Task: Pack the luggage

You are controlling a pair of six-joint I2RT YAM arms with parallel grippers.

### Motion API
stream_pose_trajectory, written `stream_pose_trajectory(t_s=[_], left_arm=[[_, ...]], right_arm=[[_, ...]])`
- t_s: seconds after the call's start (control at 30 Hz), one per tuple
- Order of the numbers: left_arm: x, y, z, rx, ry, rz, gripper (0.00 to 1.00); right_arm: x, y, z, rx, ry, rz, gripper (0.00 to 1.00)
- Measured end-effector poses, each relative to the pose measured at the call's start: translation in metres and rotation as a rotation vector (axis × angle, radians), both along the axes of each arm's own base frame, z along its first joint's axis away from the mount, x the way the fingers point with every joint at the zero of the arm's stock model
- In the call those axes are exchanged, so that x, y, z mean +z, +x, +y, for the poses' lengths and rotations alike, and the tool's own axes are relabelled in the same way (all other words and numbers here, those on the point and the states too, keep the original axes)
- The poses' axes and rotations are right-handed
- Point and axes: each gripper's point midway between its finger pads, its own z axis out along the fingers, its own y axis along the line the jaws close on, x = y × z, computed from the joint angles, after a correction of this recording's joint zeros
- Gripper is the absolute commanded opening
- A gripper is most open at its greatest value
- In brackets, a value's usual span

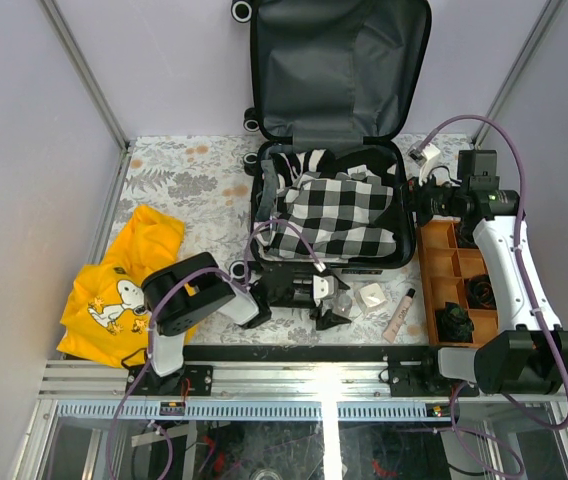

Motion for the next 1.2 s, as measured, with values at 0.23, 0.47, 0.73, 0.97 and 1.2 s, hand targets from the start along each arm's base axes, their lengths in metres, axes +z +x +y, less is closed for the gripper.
stream_pose_trajectory(t_s=[0.23,0.47,0.73,0.97,1.2], left_arm=[[0.003,-0.009,-0.006,-0.02,-0.014,0.013,0.34],[0.056,-0.022,0.013,-0.022,0.015,0.02,0.2],[0.167,-0.008,0.051,0.097,0.076,0.014,0.19],[0.201,0.122,0.134,0.548,0.329,0.153,0.17],[0.216,0.193,0.148,0.736,0.426,0.309,0.15]], right_arm=[[0.0,0.0,0.0,0.002,-0.002,0.004,0.99],[0.005,-0.002,0.001,-0.004,0.011,0.005,0.99],[0.021,-0.003,0.002,-0.046,0.04,-0.031,0.99],[0.015,0.002,0.0,-0.084,0.043,0.014,0.99],[0.017,0.005,0.001,-0.095,0.058,0.021,0.99]])
